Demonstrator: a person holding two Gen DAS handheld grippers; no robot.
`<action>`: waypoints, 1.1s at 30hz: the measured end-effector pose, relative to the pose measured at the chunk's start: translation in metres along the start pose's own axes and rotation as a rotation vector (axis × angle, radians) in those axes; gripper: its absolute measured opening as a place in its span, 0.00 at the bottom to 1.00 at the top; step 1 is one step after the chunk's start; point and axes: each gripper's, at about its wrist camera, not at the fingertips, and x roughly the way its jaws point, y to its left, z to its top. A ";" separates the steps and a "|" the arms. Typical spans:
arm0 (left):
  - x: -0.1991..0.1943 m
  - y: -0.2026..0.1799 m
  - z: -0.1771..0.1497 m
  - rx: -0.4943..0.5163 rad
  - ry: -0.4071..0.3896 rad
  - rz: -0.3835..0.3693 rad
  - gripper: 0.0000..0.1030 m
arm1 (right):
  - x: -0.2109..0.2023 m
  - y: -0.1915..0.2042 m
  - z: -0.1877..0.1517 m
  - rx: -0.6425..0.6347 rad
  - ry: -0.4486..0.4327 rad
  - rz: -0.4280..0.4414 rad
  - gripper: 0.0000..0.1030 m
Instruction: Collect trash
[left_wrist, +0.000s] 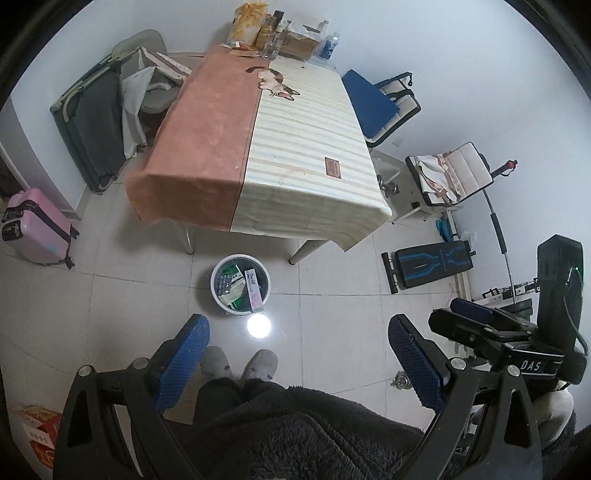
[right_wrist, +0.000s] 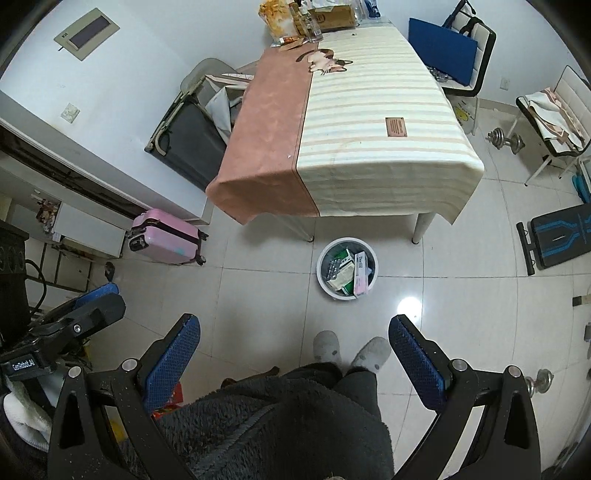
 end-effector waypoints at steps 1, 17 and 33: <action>0.000 0.000 0.001 0.002 -0.001 0.001 0.96 | -0.002 0.001 0.001 -0.004 0.001 -0.001 1.00; -0.007 -0.011 0.003 0.041 0.012 -0.015 0.96 | -0.010 0.000 0.007 -0.003 0.007 0.000 1.00; -0.009 -0.023 0.002 0.055 0.014 -0.038 0.96 | -0.024 -0.004 0.007 0.004 0.000 -0.007 1.00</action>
